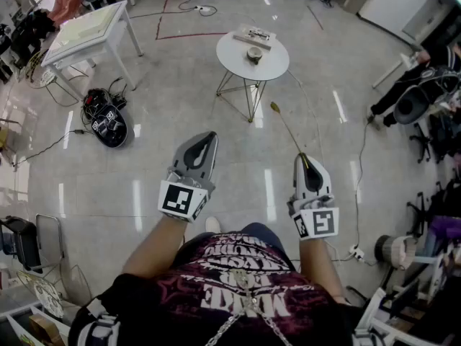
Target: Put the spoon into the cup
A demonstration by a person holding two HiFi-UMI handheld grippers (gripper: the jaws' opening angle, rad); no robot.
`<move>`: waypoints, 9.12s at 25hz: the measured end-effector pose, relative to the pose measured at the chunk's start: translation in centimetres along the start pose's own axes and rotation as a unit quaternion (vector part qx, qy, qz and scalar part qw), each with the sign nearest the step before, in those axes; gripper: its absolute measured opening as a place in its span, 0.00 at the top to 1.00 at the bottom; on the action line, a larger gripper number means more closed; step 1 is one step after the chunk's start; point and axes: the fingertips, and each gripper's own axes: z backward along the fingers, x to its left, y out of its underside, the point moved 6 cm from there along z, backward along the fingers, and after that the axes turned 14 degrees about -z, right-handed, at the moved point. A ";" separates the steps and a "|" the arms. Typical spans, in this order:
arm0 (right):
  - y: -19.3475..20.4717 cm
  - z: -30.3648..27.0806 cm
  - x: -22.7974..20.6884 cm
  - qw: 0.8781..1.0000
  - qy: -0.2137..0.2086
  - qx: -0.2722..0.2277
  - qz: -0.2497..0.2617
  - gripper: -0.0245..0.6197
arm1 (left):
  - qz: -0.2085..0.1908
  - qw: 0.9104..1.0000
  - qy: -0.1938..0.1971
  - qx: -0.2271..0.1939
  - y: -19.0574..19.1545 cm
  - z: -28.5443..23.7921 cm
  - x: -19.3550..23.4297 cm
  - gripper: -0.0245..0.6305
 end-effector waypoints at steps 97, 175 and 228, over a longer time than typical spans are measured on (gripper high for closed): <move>0.7 -17.2 -20.6 0.995 -0.070 0.023 -0.061 0.91 | 0.014 0.998 -0.032 0.059 6.0 -24.8 1.2 0.92; 0.3 -43.4 -20.2 0.999 -0.020 0.017 -0.031 0.91 | 0.032 0.999 0.017 0.031 13.3 -40.3 23.0 0.92; 2.9 -57.9 -37.0 0.991 -0.070 0.080 -0.082 0.91 | 0.064 0.991 -0.006 0.115 21.2 -59.6 22.9 0.92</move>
